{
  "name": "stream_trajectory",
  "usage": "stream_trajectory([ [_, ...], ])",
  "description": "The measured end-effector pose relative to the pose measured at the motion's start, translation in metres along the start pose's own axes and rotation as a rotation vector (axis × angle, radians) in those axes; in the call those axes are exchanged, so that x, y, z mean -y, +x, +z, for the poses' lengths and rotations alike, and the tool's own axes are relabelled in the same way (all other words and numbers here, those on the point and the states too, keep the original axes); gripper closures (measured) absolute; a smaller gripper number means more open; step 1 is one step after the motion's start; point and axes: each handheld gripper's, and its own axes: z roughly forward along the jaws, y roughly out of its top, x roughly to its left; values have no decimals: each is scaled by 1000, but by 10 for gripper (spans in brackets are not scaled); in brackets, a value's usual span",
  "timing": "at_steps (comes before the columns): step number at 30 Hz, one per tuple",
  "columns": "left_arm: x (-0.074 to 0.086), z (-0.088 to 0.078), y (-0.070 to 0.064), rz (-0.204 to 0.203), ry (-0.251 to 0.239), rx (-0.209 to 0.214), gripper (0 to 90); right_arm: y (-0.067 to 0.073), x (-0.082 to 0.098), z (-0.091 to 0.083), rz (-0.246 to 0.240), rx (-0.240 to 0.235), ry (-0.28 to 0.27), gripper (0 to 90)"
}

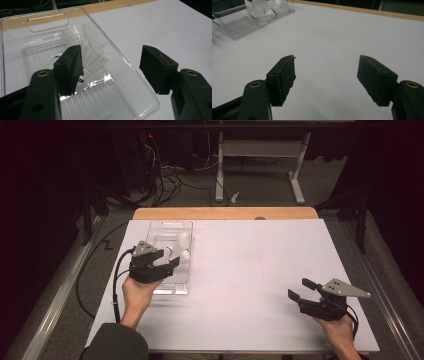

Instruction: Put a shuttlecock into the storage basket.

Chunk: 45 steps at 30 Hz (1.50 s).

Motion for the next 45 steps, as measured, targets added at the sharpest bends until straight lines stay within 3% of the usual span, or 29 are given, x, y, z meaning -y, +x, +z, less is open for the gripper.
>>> stream_trajectory([
  [45,18,-14,-7,-8,-27,11,347,0,0,0,-2,0,-3,309],
])
